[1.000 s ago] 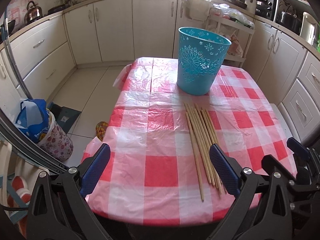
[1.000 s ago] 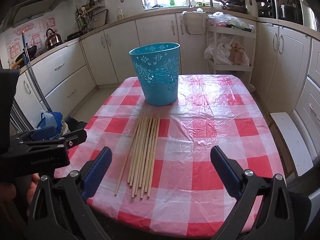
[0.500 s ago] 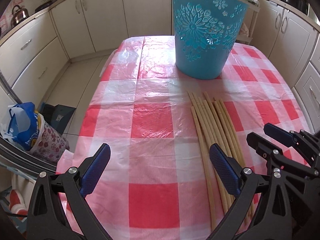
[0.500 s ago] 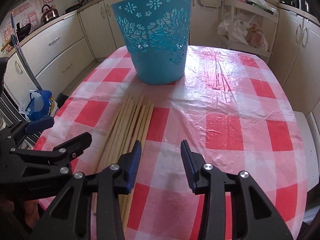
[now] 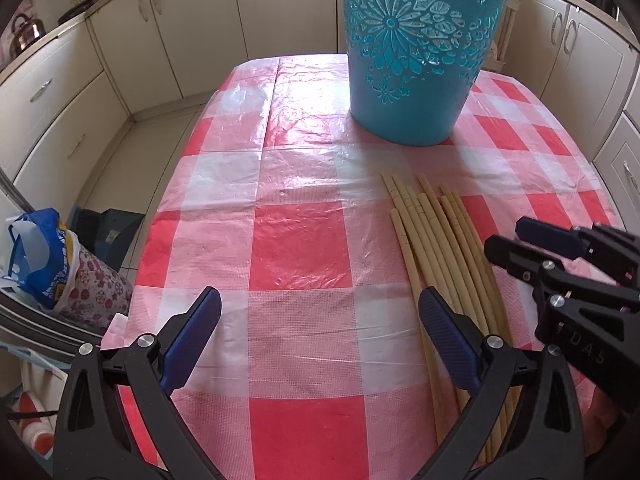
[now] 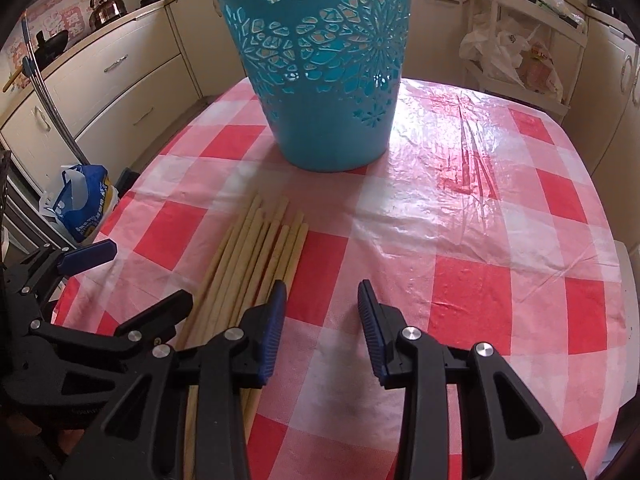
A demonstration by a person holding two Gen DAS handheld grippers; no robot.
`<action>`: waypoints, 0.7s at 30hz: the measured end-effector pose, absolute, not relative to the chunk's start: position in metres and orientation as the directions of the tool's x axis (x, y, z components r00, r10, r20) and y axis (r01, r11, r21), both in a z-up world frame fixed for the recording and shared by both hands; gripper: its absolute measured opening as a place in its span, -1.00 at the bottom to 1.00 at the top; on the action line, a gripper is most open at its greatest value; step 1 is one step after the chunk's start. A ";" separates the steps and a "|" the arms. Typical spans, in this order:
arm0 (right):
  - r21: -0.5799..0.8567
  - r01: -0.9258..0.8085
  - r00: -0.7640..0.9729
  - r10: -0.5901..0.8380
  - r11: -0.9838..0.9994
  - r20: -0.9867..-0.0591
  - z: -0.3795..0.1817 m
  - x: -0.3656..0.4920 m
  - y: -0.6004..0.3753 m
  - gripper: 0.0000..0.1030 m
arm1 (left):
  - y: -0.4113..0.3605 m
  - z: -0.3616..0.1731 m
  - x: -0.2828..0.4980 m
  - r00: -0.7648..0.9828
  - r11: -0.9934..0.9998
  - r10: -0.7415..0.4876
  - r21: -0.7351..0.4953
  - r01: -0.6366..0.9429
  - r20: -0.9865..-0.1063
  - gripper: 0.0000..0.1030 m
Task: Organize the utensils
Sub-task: 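Close the left tool on one wooden stick while the right tool grasps another stick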
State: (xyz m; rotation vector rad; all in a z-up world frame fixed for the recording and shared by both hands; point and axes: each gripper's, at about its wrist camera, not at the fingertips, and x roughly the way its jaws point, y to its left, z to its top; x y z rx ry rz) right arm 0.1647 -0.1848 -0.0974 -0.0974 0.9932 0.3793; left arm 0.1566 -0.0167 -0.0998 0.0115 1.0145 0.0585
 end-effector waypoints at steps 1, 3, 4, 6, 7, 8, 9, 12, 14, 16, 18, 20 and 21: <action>0.093 -0.356 0.482 0.268 0.930 -0.834 -0.097 0.167 -0.185 -0.26 | -0.017 -0.100 0.156 0.530 0.998 0.053 0.036 -0.042 -0.846 0.84; 0.107 -0.360 0.470 0.280 0.927 -0.837 -0.097 0.171 -0.185 -0.26 | -0.019 -0.100 0.157 0.530 0.999 0.048 0.039 -0.029 -0.847 0.85; 0.107 -0.364 0.467 0.281 0.925 -0.838 -0.097 0.172 -0.183 -0.26 | -0.020 -0.100 0.156 0.532 0.999 0.052 0.045 -0.027 -0.845 0.85; 0.098 -0.380 0.464 0.281 0.920 -0.840 -0.096 0.173 -0.179 -0.26 | -0.022 -0.100 0.156 0.535 0.998 0.063 0.060 -0.022 -0.843 0.85; 0.091 -0.386 0.462 0.278 0.918 -0.842 -0.097 0.172 -0.176 -0.26 | -0.022 -0.100 0.156 0.535 0.998 0.063 0.061 -0.022 -0.843 0.85; 0.082 -0.389 0.466 0.273 0.917 -0.842 -0.096 0.172 -0.174 -0.26 | -0.022 -0.099 0.156 0.533 0.998 0.064 0.061 -0.022 -0.844 0.85; 0.082 -0.391 0.465 0.274 0.917 -0.842 -0.096 0.172 -0.173 -0.26 | -0.022 -0.099 0.156 0.532 0.998 0.065 0.062 -0.025 -0.844 0.85; 0.059 -0.392 0.466 0.254 0.918 -0.847 -0.096 0.174 -0.171 -0.26 | -0.024 -0.099 0.156 0.531 0.998 0.064 0.064 -0.017 -0.845 0.85; 0.044 -0.390 0.453 0.233 0.920 -0.860 -0.098 0.176 -0.173 -0.27 | -0.026 -0.099 0.156 0.534 0.998 0.061 0.067 -0.008 -0.843 0.85; 0.038 -0.391 0.453 0.228 0.919 -0.862 -0.098 0.176 -0.174 -0.27 | -0.030 -0.100 0.158 0.532 0.998 0.057 0.066 -0.003 -0.845 0.85; 0.019 -0.396 0.453 0.213 0.918 -0.866 -0.098 0.176 -0.171 -0.27 | -0.031 -0.105 0.160 0.517 0.998 0.061 0.070 -0.003 -0.854 0.85; 0.008 -0.414 0.447 0.211 0.910 -0.869 -0.098 0.175 -0.169 -0.27 | -0.029 -0.106 0.159 0.517 0.998 0.052 0.059 -0.003 -0.855 0.86; 0.003 -0.424 0.445 0.211 0.906 -0.870 -0.098 0.175 -0.168 -0.29 | -0.028 -0.106 0.159 0.516 0.998 0.053 0.060 -0.003 -0.855 0.85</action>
